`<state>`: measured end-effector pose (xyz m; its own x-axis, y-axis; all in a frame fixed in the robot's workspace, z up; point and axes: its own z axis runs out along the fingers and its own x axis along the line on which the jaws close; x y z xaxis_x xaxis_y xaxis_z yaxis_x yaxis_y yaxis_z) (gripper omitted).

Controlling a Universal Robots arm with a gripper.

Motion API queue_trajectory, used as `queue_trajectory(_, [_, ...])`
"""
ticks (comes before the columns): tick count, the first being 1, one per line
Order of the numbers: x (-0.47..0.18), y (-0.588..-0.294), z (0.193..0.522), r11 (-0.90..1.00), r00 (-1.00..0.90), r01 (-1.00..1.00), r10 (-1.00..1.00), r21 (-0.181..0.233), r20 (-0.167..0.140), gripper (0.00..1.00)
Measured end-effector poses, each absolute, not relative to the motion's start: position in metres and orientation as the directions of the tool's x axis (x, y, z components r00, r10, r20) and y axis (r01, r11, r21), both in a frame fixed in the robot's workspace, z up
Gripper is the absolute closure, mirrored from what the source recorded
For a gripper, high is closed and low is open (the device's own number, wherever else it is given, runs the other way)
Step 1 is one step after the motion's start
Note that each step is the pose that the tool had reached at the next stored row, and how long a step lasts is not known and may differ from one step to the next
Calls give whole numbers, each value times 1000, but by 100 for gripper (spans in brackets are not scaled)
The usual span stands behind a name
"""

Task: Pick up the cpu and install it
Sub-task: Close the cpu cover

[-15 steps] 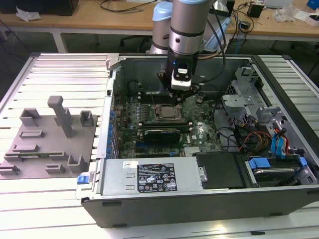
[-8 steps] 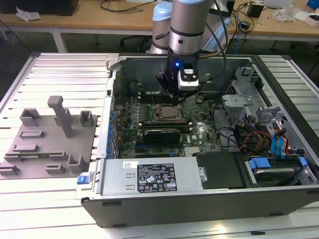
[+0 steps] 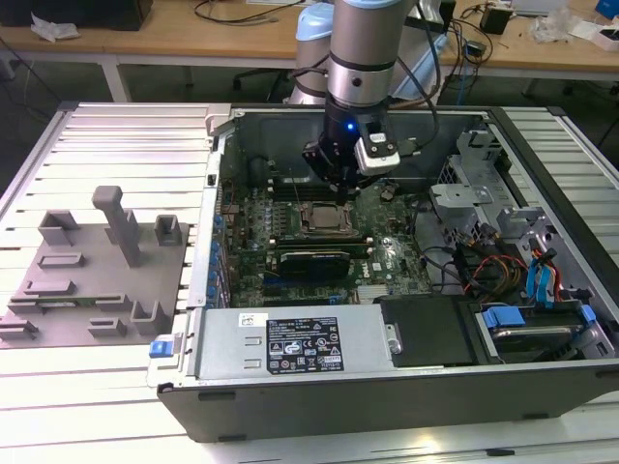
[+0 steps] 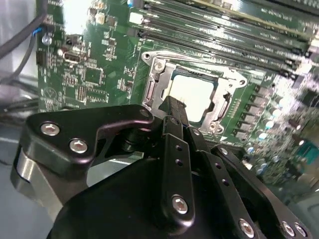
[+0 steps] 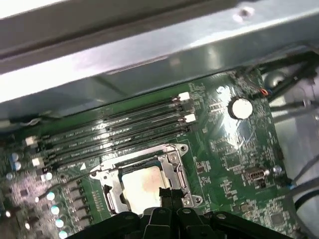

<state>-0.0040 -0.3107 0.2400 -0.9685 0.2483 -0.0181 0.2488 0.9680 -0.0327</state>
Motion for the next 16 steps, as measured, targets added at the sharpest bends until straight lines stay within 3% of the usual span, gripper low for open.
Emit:
queue_trajectory(9, [-4,-311,240,999,-1000,-4,-4,-33,-18,89])
queue_trajectory(16, [-25,-311,234,999,-999,-33,-34,-33,-18,89])
